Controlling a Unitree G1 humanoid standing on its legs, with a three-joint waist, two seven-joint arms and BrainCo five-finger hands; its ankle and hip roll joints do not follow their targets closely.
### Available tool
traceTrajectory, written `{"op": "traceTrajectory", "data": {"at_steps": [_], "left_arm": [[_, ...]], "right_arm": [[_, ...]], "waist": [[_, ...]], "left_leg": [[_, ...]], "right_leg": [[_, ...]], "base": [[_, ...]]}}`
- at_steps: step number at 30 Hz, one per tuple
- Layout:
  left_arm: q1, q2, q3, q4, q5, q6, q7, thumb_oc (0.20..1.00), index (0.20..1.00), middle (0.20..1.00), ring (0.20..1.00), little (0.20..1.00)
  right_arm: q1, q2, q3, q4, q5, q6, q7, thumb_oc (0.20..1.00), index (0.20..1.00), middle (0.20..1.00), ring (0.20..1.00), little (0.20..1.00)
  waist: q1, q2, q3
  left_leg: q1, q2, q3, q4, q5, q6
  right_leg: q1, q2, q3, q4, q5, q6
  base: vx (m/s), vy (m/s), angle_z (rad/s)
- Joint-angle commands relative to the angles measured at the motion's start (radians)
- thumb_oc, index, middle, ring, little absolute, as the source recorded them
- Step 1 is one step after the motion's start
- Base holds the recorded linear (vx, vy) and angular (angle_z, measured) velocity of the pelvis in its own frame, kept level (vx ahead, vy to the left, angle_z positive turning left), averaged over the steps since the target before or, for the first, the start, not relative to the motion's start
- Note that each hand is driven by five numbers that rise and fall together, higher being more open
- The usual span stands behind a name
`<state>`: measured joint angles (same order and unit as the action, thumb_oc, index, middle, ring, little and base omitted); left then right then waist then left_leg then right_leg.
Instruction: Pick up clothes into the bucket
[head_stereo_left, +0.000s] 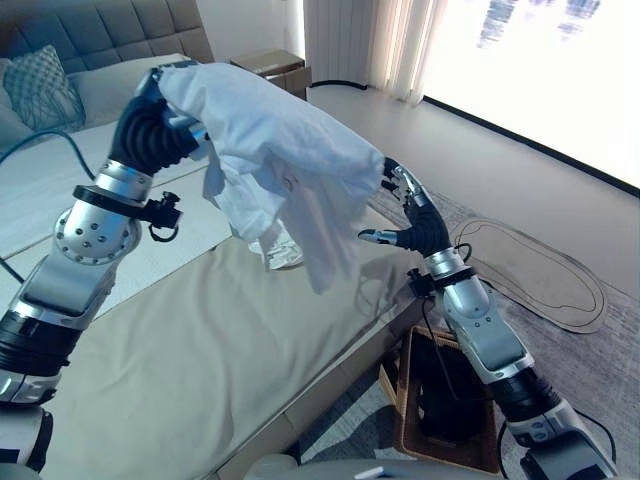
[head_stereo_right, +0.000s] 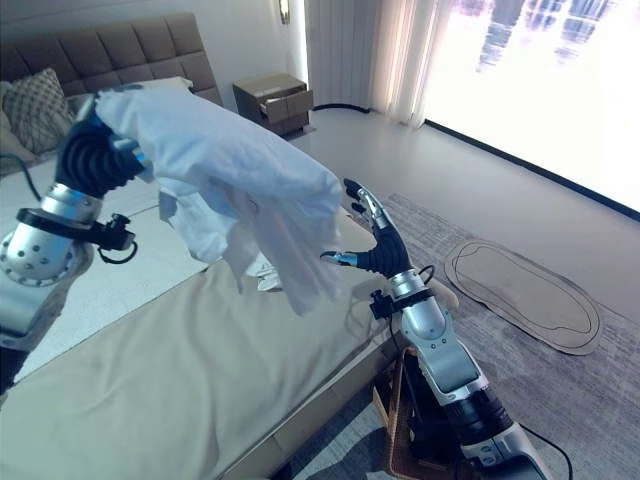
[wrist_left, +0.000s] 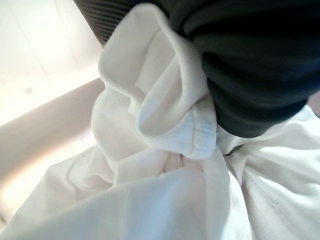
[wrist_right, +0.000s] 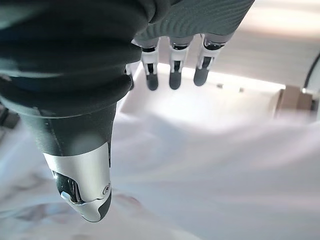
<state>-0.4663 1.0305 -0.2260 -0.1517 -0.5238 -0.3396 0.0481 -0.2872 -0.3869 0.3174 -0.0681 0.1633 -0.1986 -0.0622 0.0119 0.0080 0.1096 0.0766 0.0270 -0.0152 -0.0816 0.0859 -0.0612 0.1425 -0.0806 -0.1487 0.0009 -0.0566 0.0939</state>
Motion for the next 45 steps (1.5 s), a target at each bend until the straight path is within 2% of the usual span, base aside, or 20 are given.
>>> {"op": "traceTrajectory", "data": {"at_steps": [1,8,15,19,20,21,22,27,35,37,40,41,42,45], "left_arm": [[-0.079,0.030,0.007,-0.048,-0.127,-0.039,-0.046,0.200,0.200,0.200,0.200,0.200],[-0.153,0.090,-0.137,-0.131,-0.211,-0.012,-0.138,0.200,0.200,0.200,0.200,0.200],[-0.215,0.055,-0.260,-0.148,-0.299,0.025,-0.194,0.200,0.200,0.200,0.200,0.200],[-0.256,0.028,-0.332,-0.148,-0.324,0.050,-0.208,0.200,0.200,0.200,0.200,0.200],[-0.260,0.022,-0.351,-0.143,-0.332,0.060,-0.213,0.200,0.200,0.200,0.200,0.200],[-0.261,0.021,-0.352,-0.143,-0.332,0.060,-0.213,0.200,0.200,0.200,0.200,0.200],[-0.264,0.020,-0.365,-0.135,-0.343,0.069,-0.218,0.200,0.200,0.200,0.200,0.200],[-0.236,0.022,-0.346,-0.117,-0.343,0.074,-0.211,0.200,0.200,0.200,0.200,0.200],[-0.016,-0.032,-0.138,-0.058,-0.283,0.075,-0.182,0.200,0.200,0.200,0.200,0.200],[0.009,-0.046,-0.117,-0.055,-0.273,0.077,-0.179,0.200,0.200,0.200,0.200,0.200],[0.098,-0.100,-0.050,-0.024,-0.249,0.087,-0.176,0.209,0.209,0.209,0.209,0.209],[0.114,-0.112,-0.035,-0.020,-0.241,0.090,-0.177,0.429,0.429,0.429,0.429,0.429],[0.131,-0.124,-0.022,-0.019,-0.234,0.092,-0.174,1.000,1.000,1.000,1.000,1.000],[0.172,-0.167,0.003,-0.006,-0.214,0.095,-0.167,1.000,1.000,1.000,1.000,1.000]], "right_arm": [[-0.026,-0.021,0.013,-0.035,0.043,-0.014,0.014,1.000,1.000,1.000,1.000,1.000],[-0.049,-0.069,0.071,-0.054,0.054,0.000,0.068,1.000,1.000,1.000,1.000,1.000],[-0.076,-0.105,0.115,-0.109,0.080,0.008,0.112,1.000,1.000,1.000,1.000,1.000],[-0.091,-0.104,0.154,-0.124,0.171,0.015,0.148,1.000,1.000,1.000,1.000,1.000],[-0.097,-0.111,0.175,-0.143,0.227,0.021,0.170,0.696,0.696,0.696,0.696,0.696],[-0.097,-0.111,0.175,-0.143,0.227,0.021,0.171,0.507,0.507,0.507,0.507,0.507],[-0.101,-0.122,0.183,-0.154,0.258,0.028,0.183,0.200,0.200,0.200,0.200,0.200],[-0.097,-0.152,0.184,-0.176,0.291,0.036,0.194,0.200,0.200,0.200,0.200,0.200],[0.040,-0.146,0.069,-0.208,0.307,0.024,0.189,0.200,0.200,0.200,0.200,0.200],[0.057,-0.140,0.053,-0.209,0.302,0.022,0.186,0.200,0.200,0.200,0.200,0.200],[0.133,-0.123,-0.024,-0.196,0.280,0.016,0.160,0.200,0.200,0.200,0.200,0.200],[0.153,-0.119,-0.047,-0.191,0.270,0.016,0.152,0.200,0.200,0.200,0.200,0.200],[0.168,-0.111,-0.063,-0.189,0.266,0.016,0.146,0.200,0.200,0.200,0.200,0.200],[0.200,-0.092,-0.101,-0.185,0.262,0.011,0.131,0.200,0.200,0.200,0.200,0.200]], "waist": [[-0.013,-0.019,-0.046],[-0.019,-0.015,-0.051],[-0.034,-0.012,-0.046],[-0.041,-0.010,-0.040],[-0.045,-0.010,-0.037],[-0.045,-0.010,-0.036],[-0.049,-0.009,-0.033],[-0.054,-0.009,-0.023],[-0.055,-0.010,-0.013],[-0.056,-0.010,-0.013],[-0.060,-0.011,-0.008],[-0.062,-0.011,-0.007],[-0.063,-0.010,-0.006],[-0.067,-0.009,-0.005]], "left_leg": [[0.032,-0.039,0.020,0.055,-0.115,0.032],[0.046,-0.037,0.013,0.049,-0.112,0.029],[0.051,-0.032,0.015,0.040,-0.104,0.028],[0.051,-0.030,0.019,0.039,-0.101,0.028],[0.052,-0.029,0.022,0.037,-0.098,0.027],[0.052,-0.029,0.023,0.037,-0.098,0.027],[0.052,-0.027,0.026,0.036,-0.096,0.025],[0.054,-0.025,0.032,0.035,-0.093,0.024],[0.045,-0.013,0.044,0.034,-0.087,0.015],[0.044,-0.013,0.043,0.033,-0.088,0.014],[0.044,-0.009,0.042,0.034,-0.089,0.013],[0.044,-0.009,0.041,0.035,-0.090,0.013],[0.045,-0.009,0.041,0.035,-0.092,0.013],[0.047,-0.009,0.041,0.036,-0.095,0.013]], "right_leg": [[-0.058,-0.010,0.008,-0.006,0.055,0.022],[-0.046,-0.010,0.008,-0.004,0.053,0.021],[-0.046,-0.009,0.011,-0.002,0.052,0.020],[-0.048,-0.008,0.015,-0.005,0.055,0.021],[-0.049,-0.008,0.017,-0.005,0.055,0.021],[-0.049,-0.008,0.017,-0.005,0.055,0.021],[-0.051,-0.007,0.018,-0.003,0.056,0.021],[-0.055,-0.005,0.019,0.005,0.056,0.021],[-0.057,0.007,0.001,-0.011,0.054,0.019],[-0.057,0.007,0.001,-0.013,0.053,0.019],[-0.054,0.011,0.000,-0.013,0.048,0.015],[-0.054,0.011,-0.001,-0.012,0.046,0.014],[-0.052,0.011,-0.002,-0.011,0.044,0.013],[-0.052,0.012,-0.001,-0.009,0.041,0.012]], "base": [[0.00,0.000,0.00],[0.00,0.000,0.00],[0.00,0.000,0.00],[-0.01,-0.010,-0.03],[0.00,0.000,0.00],[0.00,0.000,0.00],[0.00,0.000,0.00],[-0.01,-0.006,-0.02],[-0.01,-0.024,-0.07],[0.00,0.000,0.00],[0.00,0.000,0.00],[0.00,0.000,0.00],[0.00,0.000,0.00],[0.01,0.000,0.01]]}}
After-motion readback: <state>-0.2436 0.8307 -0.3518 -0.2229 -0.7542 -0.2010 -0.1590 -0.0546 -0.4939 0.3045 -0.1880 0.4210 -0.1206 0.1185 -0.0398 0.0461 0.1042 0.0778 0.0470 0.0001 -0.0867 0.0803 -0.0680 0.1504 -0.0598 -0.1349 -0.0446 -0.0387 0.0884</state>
